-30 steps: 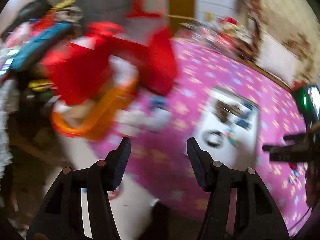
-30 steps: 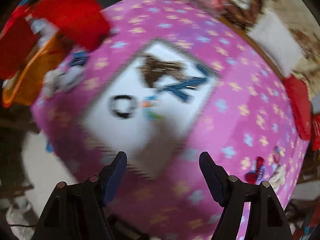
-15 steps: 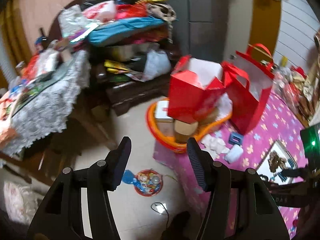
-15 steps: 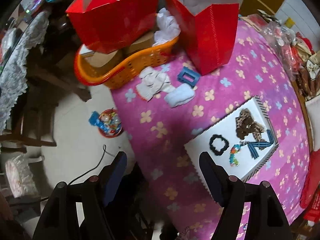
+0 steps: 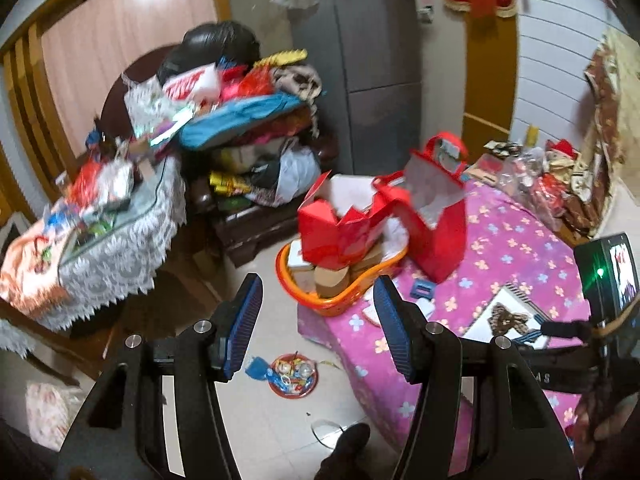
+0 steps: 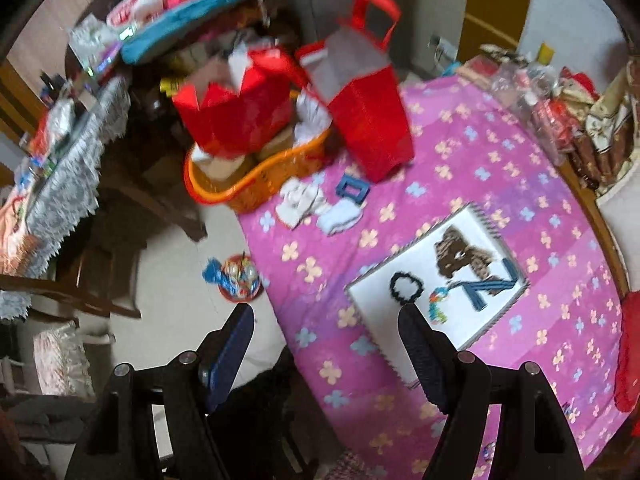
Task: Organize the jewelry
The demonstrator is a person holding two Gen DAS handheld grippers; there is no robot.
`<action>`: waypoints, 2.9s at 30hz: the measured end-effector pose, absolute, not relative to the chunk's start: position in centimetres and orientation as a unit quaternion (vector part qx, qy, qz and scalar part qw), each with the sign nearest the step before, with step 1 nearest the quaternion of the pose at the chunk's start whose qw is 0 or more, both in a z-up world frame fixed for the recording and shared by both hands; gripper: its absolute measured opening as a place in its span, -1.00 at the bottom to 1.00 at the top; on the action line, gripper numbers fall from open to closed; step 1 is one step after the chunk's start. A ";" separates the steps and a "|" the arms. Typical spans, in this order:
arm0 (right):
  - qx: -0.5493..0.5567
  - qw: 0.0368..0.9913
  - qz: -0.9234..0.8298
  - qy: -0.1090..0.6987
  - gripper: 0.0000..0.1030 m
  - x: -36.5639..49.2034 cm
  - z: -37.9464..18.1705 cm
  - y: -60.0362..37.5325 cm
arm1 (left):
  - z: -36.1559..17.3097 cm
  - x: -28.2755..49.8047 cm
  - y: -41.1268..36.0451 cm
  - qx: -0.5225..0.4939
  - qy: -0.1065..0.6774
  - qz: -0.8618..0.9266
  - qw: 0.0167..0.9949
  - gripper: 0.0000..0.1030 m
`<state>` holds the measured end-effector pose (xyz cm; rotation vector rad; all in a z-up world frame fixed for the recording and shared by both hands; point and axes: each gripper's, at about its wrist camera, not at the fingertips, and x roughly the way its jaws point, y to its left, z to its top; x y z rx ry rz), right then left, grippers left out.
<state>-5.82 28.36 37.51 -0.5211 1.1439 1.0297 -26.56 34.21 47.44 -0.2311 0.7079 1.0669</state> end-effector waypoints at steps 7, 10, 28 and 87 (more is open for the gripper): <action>-0.208 0.710 0.472 0.480 0.41 -5.2 40.4 24.3 | 50.7 -26.6 30.6 -0.097 0.311 0.507 0.798 0.12; -0.202 0.720 0.466 0.473 0.41 -4.7 40.8 22.5 | 51.3 -26.2 29.5 -0.097 0.309 0.507 0.799 0.12; -0.191 0.724 0.364 0.554 0.41 -0.8 36.0 17.8 | 47.8 -19.5 29.2 -0.115 0.372 0.402 0.829 0.12; 0.070 0.795 -0.083 0.598 0.19 14.8 4.0 -32.6 | 3.0 18.2 -12.6 0.021 0.628 -0.176 0.758 -0.39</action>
